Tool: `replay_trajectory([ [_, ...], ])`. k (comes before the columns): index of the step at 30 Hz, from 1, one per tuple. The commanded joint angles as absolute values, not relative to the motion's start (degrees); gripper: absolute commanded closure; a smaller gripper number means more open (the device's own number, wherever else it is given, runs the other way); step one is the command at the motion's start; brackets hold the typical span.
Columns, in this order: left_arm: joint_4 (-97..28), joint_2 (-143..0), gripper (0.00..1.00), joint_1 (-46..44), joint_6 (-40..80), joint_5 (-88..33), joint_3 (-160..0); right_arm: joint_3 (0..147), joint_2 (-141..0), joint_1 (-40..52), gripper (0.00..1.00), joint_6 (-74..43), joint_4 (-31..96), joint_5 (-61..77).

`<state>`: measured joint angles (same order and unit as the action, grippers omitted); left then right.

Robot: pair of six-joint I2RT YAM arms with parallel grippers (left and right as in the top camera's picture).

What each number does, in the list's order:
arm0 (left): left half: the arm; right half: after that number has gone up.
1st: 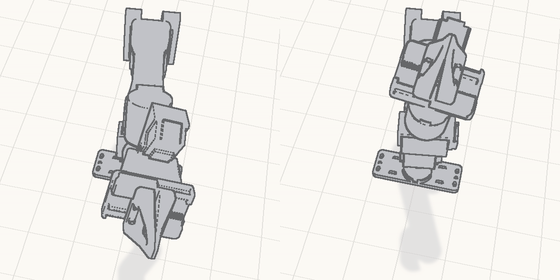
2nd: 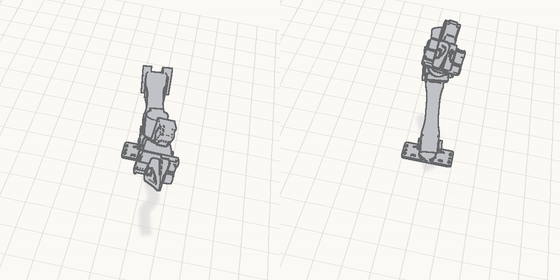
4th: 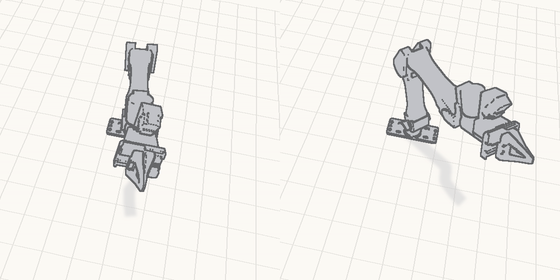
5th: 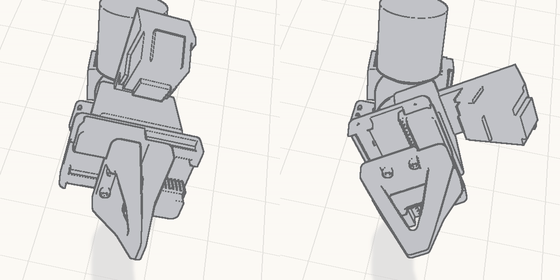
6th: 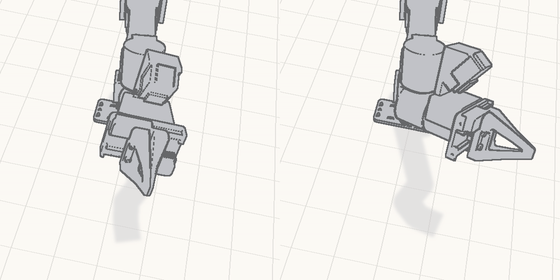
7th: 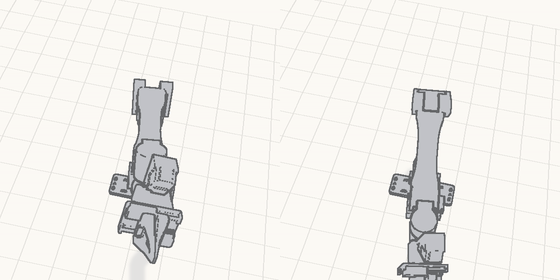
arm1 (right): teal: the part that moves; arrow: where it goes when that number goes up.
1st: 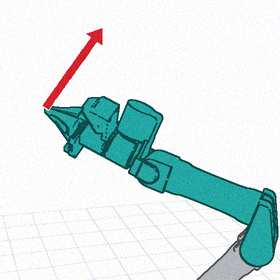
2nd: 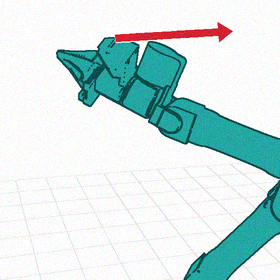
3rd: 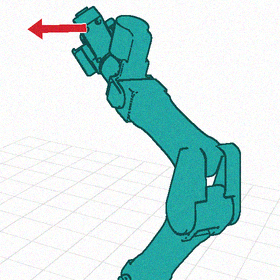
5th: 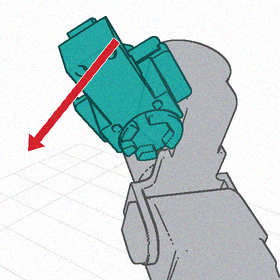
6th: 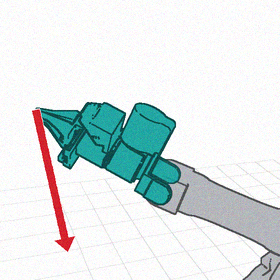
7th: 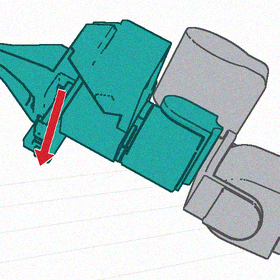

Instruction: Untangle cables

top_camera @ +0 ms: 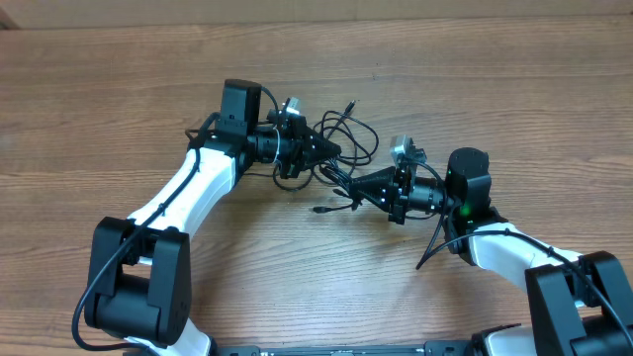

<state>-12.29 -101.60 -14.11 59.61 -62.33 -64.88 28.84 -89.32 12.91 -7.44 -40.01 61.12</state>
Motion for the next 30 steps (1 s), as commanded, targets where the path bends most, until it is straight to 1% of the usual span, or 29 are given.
replay_trajectory([
  [1,-12.03,-100.82,0.96,-13.91,59.94,-62.85,-65.73,29.34,-88.90,13.13,0.96,-7.49,-39.90,62.81],
  [6,-12.01,-100.82,0.96,-13.91,59.94,-61.71,-65.73,29.34,-88.90,13.30,0.96,-15.33,-43.92,66.41],
  [12,-12.01,-100.82,0.96,-14.20,59.94,-61.25,-65.73,29.34,-88.90,16.05,0.96,-22.74,-53.41,66.74],
  [14,-12.01,-100.82,0.96,-14.63,59.94,-60.88,-65.73,29.34,-88.90,17.08,0.96,-23.94,-55.70,65.56],
  [17,-12.01,-100.82,0.96,-15.35,59.77,-60.55,-65.73,29.34,-88.90,18.06,0.96,-24.03,-55.77,62.37],
  [26,-11.99,-100.82,0.96,-15.92,59.77,-60.42,-65.73,29.34,-88.90,18.15,0.96,-24.29,-56.07,58.48],
  [30,-11.99,-100.82,0.96,-16.64,59.75,-59.70,-65.73,29.39,-88.90,18.17,0.96,-25.78,-58.50,55.99],
])
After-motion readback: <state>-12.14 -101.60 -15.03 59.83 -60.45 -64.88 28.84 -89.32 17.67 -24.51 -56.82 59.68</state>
